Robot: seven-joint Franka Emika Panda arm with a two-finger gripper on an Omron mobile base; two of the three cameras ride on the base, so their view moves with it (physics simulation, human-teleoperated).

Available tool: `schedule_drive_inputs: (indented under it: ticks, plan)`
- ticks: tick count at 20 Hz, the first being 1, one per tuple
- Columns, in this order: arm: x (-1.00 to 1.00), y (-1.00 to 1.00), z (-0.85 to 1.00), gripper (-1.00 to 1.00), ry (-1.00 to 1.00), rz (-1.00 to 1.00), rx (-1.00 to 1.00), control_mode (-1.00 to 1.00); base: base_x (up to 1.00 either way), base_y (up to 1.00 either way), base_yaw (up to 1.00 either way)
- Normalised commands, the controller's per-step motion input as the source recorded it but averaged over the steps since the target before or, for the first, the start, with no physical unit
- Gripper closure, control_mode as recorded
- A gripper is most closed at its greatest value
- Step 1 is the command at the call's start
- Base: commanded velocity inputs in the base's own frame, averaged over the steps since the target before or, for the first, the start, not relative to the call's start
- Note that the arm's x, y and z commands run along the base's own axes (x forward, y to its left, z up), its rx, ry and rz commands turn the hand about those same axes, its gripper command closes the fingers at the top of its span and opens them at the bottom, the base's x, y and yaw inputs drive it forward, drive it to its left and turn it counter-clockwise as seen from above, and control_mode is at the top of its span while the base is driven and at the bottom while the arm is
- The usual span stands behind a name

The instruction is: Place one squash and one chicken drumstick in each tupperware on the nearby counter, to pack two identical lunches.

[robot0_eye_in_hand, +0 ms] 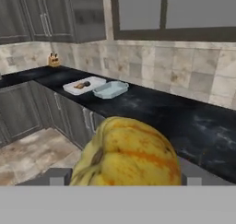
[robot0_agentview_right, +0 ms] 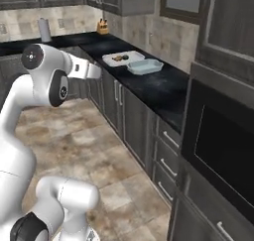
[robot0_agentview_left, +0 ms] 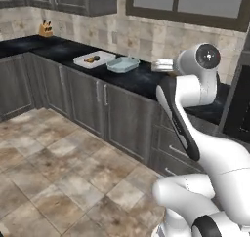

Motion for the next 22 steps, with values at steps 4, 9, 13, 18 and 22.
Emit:
schedule_drive_inputs:
  ticks: [4,9,13,18,22]
  plan:
    - [0.00,0.00,0.00,1.00,0.00,0.00,0.00,1.00,1.00,0.21,0.37]
    - [0.00,0.00,0.00,1.00,0.00,0.00,0.00,1.00,1.00,0.02,0.25]
    - [0.00,0.00,0.00,1.00,0.00,0.00,0.00,1.00,1.00,0.00,0.13]
    - [0.00,0.00,0.00,1.00,0.00,0.00,0.00,1.00,0.88,-0.11,0.01]
    - [0.00,0.00,0.00,1.00,0.00,0.00,0.00,1.00,0.61,-0.05,-0.20]
